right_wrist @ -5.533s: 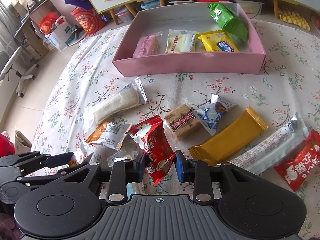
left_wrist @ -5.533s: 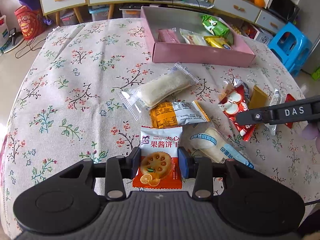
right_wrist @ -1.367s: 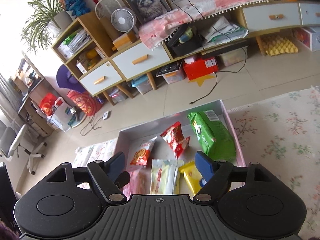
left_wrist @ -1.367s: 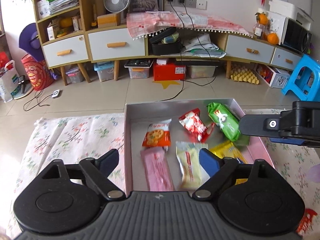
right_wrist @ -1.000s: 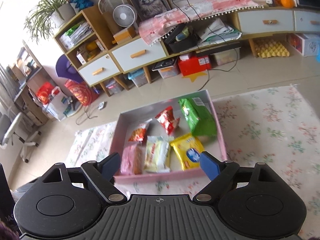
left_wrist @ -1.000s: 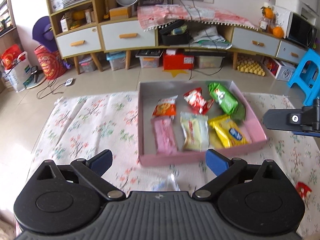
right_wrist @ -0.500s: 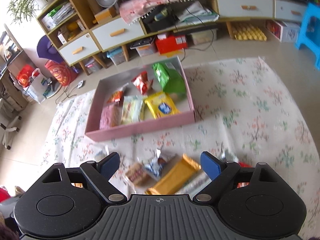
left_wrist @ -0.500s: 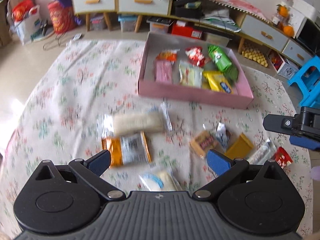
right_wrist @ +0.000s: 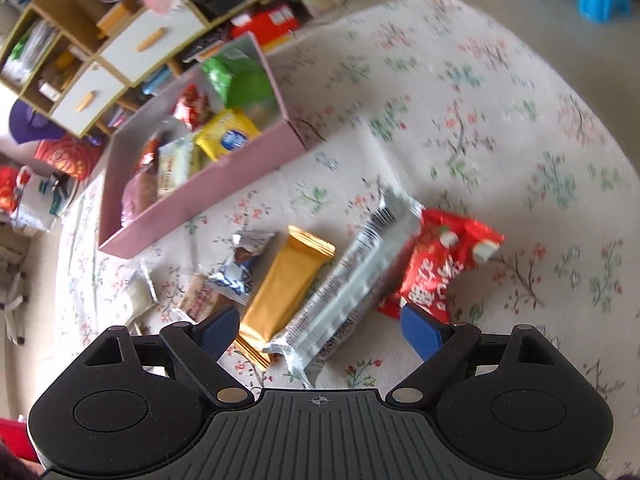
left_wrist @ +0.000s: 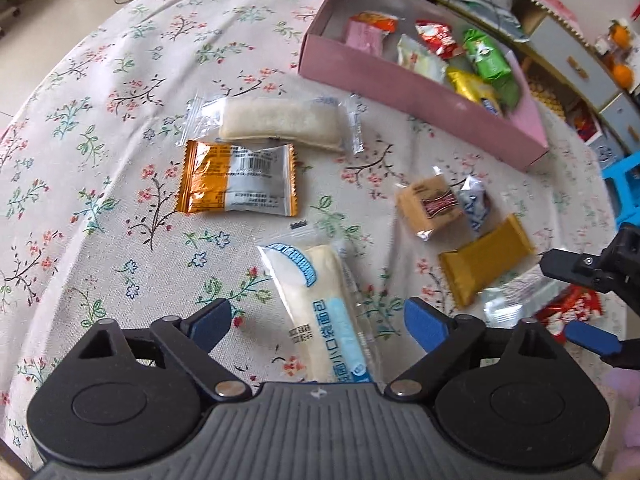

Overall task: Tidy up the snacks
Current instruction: 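Move both tools back over the remaining snacks on the table, then grasp the white bread packet with the left tool while the right tool grasps the silver bar packet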

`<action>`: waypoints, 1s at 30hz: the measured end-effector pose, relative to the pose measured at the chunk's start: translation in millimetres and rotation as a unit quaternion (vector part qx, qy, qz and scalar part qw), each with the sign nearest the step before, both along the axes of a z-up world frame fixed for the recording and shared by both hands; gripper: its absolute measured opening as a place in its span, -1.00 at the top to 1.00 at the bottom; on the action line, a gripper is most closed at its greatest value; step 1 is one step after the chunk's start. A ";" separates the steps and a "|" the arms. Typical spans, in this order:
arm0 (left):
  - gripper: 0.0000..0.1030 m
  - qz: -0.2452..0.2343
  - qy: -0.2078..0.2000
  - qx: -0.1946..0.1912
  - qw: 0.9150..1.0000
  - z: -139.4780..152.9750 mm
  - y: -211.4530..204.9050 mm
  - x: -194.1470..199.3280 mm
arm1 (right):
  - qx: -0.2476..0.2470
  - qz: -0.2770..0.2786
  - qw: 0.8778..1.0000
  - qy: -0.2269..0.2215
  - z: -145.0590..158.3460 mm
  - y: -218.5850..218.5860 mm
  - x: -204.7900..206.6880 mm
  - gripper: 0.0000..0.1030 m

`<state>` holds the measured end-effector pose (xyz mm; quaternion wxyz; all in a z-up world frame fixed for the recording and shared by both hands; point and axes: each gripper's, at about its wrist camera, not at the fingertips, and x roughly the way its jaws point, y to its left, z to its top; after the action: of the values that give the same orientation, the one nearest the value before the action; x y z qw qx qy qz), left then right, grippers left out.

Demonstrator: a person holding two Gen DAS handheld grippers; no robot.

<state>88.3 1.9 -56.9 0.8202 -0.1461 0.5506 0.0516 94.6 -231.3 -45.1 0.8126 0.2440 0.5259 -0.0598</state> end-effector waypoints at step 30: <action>0.39 -0.192 -0.073 0.066 0.976 1.5 -1.0 -13.8 | -0.013 0.120 0.992 0.023 -23.5 11.0 -9.3 0.39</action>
<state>74.5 0.9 -55.4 0.8604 0.0135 0.5028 -0.0816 85.3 -220.3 -68.5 0.8044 0.1678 0.5694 0.0255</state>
